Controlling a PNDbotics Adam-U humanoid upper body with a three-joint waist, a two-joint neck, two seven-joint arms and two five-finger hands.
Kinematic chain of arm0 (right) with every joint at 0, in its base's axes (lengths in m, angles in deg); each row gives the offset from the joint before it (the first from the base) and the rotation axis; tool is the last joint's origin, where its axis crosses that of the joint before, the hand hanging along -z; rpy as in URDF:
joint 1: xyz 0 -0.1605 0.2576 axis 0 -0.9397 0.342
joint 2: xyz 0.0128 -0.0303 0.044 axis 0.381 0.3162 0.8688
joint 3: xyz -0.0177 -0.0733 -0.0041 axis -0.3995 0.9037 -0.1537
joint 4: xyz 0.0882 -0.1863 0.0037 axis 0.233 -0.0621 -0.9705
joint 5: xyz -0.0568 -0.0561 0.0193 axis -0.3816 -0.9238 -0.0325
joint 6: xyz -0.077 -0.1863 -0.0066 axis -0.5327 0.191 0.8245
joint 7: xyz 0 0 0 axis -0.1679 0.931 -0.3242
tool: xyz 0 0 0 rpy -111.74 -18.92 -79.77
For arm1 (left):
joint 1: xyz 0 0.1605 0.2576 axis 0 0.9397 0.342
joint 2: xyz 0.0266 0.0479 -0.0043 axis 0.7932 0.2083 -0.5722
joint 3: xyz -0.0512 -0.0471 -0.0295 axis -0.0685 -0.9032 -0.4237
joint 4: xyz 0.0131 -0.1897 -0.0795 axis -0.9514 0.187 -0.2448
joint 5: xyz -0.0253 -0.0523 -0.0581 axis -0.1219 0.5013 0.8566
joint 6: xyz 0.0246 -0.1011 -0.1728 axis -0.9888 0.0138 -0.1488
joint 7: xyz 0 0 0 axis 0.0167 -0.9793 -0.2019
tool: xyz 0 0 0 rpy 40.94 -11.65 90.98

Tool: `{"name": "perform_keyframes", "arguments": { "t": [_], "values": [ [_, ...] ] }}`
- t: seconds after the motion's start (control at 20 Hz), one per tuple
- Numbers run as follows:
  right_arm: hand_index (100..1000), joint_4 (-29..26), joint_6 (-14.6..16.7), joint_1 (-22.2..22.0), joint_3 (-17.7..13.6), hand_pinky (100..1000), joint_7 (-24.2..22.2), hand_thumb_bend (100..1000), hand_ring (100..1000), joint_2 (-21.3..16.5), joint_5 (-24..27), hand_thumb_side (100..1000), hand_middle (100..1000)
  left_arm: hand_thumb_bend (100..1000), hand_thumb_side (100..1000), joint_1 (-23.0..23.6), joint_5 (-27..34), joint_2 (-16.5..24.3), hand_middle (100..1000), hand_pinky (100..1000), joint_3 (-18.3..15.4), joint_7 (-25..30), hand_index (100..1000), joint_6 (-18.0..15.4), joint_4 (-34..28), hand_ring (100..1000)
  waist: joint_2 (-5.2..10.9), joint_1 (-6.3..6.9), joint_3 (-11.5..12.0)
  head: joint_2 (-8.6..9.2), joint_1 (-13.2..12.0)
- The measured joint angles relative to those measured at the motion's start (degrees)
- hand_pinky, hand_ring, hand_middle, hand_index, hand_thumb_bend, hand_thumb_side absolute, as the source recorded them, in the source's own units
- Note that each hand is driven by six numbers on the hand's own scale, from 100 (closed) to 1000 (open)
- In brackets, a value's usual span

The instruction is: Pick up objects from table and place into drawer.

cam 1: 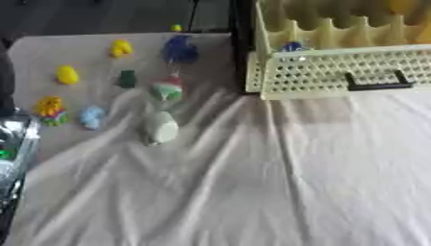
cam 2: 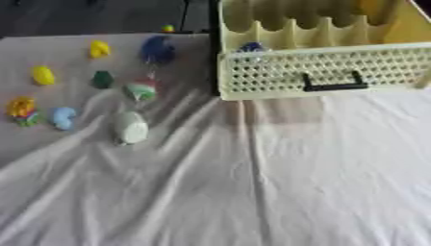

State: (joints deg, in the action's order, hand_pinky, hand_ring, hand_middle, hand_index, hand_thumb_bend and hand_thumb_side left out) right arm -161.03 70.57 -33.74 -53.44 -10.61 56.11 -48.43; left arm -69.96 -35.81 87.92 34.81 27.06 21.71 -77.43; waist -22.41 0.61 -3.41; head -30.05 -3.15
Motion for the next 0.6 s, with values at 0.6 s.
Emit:
{"name": "perform_keyframes", "arguments": {
  "t": [0.6],
  "values": [
    [666, 0.0, -15.2, -3.4, 1.4, 201, -43.7, 100, 420, -18.3, -10.0, 1000, 517, 190, 1000, 4.3, -1.5, -1.2, 833, 753, -0.6, 1.8, 927, 1.3, 0.0, 880, 2.04, -1.73, -1.0, 0.75, 2.8]
  ]
}}
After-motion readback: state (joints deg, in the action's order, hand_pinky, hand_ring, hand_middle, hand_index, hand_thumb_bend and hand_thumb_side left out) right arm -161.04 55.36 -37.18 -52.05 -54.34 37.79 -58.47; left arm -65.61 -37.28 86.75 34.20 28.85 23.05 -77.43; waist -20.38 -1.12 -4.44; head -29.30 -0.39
